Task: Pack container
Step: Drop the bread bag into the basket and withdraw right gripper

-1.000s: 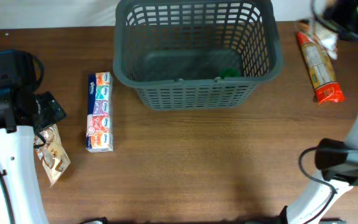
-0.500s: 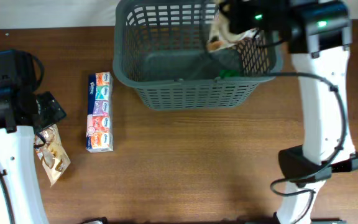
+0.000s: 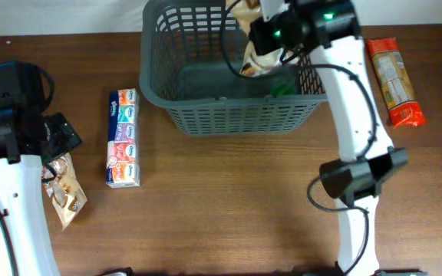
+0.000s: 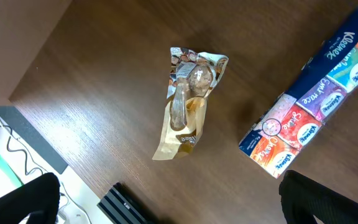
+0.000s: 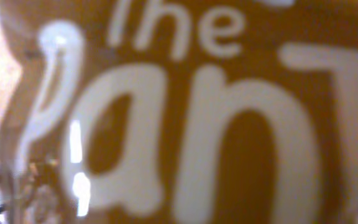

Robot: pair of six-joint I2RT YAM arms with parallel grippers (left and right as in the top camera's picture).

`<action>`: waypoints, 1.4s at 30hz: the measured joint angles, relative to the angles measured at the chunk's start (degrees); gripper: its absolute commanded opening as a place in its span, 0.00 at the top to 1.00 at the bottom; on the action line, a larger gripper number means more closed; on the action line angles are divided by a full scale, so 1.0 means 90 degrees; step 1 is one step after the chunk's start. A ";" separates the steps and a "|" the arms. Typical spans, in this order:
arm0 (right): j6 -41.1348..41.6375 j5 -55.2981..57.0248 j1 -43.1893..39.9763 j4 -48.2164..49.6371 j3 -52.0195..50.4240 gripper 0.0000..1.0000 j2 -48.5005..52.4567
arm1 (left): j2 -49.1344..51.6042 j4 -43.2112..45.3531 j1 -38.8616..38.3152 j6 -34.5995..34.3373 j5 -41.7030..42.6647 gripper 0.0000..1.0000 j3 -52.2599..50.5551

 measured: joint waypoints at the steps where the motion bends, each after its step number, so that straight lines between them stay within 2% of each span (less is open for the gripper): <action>1: 0.0007 0.0007 0.0000 -0.0039 -0.0019 0.87 0.0112 | 0.0002 0.0000 0.0000 0.0000 0.0000 0.00 0.0000; 16: 0.0010 0.0027 0.0000 -0.0493 -0.0041 0.87 0.1010 | 0.0000 0.0000 0.0000 0.0000 0.0002 0.00 0.0000; 20: 0.0267 0.0027 -0.0027 -0.0525 0.0036 0.87 0.1037 | 0.0000 0.0000 0.0000 -0.0002 0.0002 0.00 0.0000; 22: 0.0452 0.0024 -0.0046 -0.0566 0.0204 0.78 0.1037 | 0.0000 0.0000 0.0000 0.0000 0.0002 0.00 0.0000; 25: 0.0673 0.0022 -0.0165 -0.0639 0.0801 0.44 0.1037 | 0.0000 0.0000 0.0000 0.0000 0.0000 0.00 0.0000; 27: 0.0772 0.0027 -0.0338 -0.0777 0.1294 0.09 0.0991 | 0.0000 0.0000 0.0000 0.0000 0.0002 0.00 0.0000; 28: 0.0838 0.0024 -0.0447 -0.0857 0.1520 0.01 0.0942 | 0.0000 -0.0002 0.0000 0.0000 0.0005 0.00 0.0000; 35: 0.1064 0.0024 -0.1690 -0.1481 0.2681 0.01 0.0323 | 0.0002 0.0002 0.0000 0.0000 0.0000 0.00 0.0000; 42: 0.0714 0.0034 -0.3167 -0.2171 0.2851 0.01 -0.0153 | 0.0000 0.0000 0.0000 -0.0002 0.0002 0.01 0.0000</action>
